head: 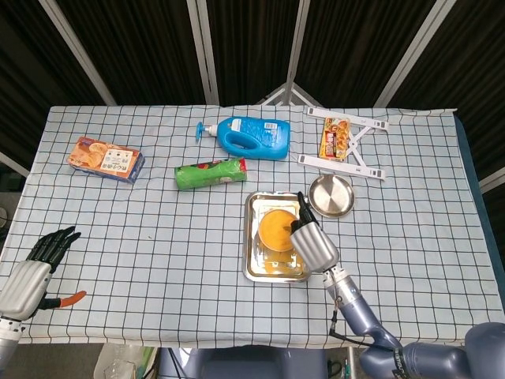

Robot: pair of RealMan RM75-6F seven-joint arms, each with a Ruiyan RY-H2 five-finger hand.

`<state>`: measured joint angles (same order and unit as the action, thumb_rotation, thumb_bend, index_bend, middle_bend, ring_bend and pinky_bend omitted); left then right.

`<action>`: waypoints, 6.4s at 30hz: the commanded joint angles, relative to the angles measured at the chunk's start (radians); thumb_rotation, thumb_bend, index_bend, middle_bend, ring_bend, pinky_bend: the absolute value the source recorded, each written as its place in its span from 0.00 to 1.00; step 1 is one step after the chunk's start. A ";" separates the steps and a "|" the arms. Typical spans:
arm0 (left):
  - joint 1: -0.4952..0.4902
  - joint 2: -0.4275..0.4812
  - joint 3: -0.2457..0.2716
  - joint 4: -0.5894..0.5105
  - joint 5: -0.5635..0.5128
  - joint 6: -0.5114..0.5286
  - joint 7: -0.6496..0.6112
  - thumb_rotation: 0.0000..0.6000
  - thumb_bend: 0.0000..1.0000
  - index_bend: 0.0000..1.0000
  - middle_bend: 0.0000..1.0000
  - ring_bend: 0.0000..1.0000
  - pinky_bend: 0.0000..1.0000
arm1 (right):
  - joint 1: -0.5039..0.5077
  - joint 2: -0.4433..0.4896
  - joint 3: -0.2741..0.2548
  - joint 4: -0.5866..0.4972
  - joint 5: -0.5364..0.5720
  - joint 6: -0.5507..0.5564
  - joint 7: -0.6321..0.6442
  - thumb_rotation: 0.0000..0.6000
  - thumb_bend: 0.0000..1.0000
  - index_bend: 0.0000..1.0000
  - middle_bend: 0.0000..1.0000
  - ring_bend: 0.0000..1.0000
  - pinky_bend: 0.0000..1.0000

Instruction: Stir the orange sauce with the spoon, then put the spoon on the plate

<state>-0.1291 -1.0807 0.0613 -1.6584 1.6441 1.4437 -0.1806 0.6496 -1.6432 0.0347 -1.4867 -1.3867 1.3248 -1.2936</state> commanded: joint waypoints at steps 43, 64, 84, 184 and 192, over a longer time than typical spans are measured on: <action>0.000 -0.003 -0.001 0.000 -0.005 -0.003 0.007 1.00 0.00 0.00 0.00 0.00 0.00 | -0.029 -0.026 0.058 -0.005 -0.031 0.001 0.070 1.00 0.67 0.65 0.61 0.30 0.00; 0.000 -0.003 -0.001 -0.001 -0.006 -0.003 0.011 1.00 0.00 0.00 0.00 0.00 0.00 | -0.045 -0.005 0.055 -0.054 -0.067 -0.004 0.053 1.00 0.67 0.65 0.61 0.30 0.00; 0.000 -0.004 -0.002 0.000 -0.006 -0.001 0.006 1.00 0.00 0.00 0.00 0.00 0.00 | -0.058 -0.023 0.077 0.030 -0.048 -0.011 0.041 1.00 0.67 0.65 0.61 0.30 0.00; 0.000 -0.007 -0.005 0.002 -0.008 -0.001 0.012 1.00 0.00 0.00 0.00 0.00 0.00 | -0.086 -0.005 0.114 -0.038 -0.091 0.012 0.098 1.00 0.67 0.65 0.61 0.30 0.00; 0.001 -0.009 -0.006 0.000 -0.011 0.000 0.021 1.00 0.00 0.00 0.00 0.00 0.00 | -0.102 0.025 0.100 -0.063 -0.095 0.018 0.101 1.00 0.67 0.65 0.61 0.30 0.00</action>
<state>-0.1283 -1.0896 0.0556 -1.6580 1.6336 1.4438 -0.1600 0.5512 -1.6236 0.1462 -1.5519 -1.4796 1.3487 -1.1851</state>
